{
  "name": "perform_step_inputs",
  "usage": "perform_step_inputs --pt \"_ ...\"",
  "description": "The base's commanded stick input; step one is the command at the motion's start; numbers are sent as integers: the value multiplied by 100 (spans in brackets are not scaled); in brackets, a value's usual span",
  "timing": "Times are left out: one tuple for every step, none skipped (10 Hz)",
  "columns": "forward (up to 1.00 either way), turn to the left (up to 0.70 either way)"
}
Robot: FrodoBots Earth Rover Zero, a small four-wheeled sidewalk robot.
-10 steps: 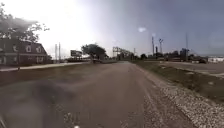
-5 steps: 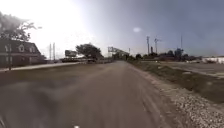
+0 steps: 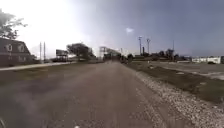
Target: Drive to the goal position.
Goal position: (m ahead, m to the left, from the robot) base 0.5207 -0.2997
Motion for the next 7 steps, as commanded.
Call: perform_step_inputs --pt "100 -1" --pt "100 -1" --pt "100 -1" --pt "100 -1" --pt "100 -1" --pt "100 -1" --pt "100 -1"
